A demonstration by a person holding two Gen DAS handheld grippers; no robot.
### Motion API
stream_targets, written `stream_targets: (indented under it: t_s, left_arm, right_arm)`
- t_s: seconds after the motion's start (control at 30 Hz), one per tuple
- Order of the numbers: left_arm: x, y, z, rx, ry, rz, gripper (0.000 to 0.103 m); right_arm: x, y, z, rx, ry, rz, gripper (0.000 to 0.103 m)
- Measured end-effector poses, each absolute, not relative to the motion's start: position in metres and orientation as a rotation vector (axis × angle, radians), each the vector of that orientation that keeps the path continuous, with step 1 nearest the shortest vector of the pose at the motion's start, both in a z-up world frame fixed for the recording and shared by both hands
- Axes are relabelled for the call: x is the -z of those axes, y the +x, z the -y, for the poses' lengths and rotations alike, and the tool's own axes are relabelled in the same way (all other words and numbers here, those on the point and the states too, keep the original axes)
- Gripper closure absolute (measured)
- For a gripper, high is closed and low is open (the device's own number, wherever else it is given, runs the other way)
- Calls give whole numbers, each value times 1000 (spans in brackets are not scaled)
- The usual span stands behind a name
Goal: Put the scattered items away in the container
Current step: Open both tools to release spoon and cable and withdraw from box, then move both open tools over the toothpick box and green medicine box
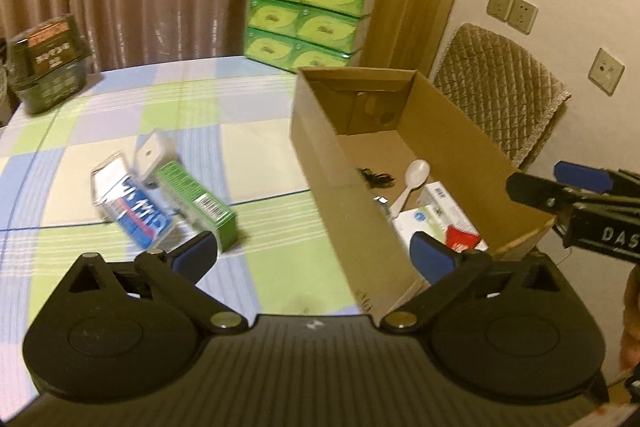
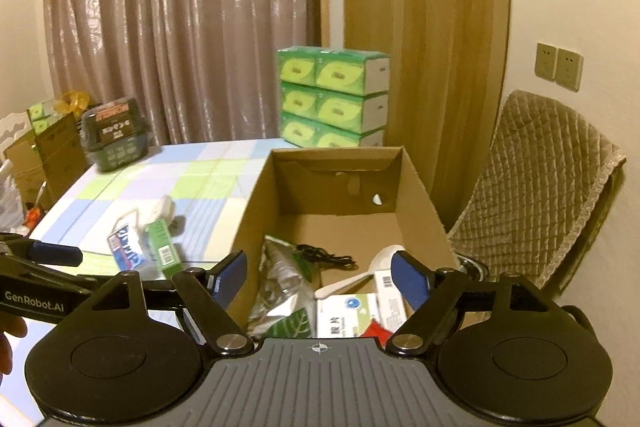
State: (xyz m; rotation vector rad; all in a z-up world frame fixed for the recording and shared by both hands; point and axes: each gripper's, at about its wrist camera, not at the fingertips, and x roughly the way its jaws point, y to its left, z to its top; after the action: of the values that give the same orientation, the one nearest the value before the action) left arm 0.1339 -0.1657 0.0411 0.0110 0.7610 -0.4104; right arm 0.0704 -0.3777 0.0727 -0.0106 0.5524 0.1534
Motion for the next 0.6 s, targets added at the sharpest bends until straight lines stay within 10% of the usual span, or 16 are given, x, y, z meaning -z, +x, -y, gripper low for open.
stream_targets:
  t_s: [0.2, 0.6]
  left_arm:
    - [-31, 117, 138, 361, 9, -785, 1]
    - [-2, 85, 61, 235, -27, -829, 1]
  right_arm:
    - [-73, 58, 358, -164, -35, -545, 5]
    - [-64, 43, 317, -228, -78, -565, 2]
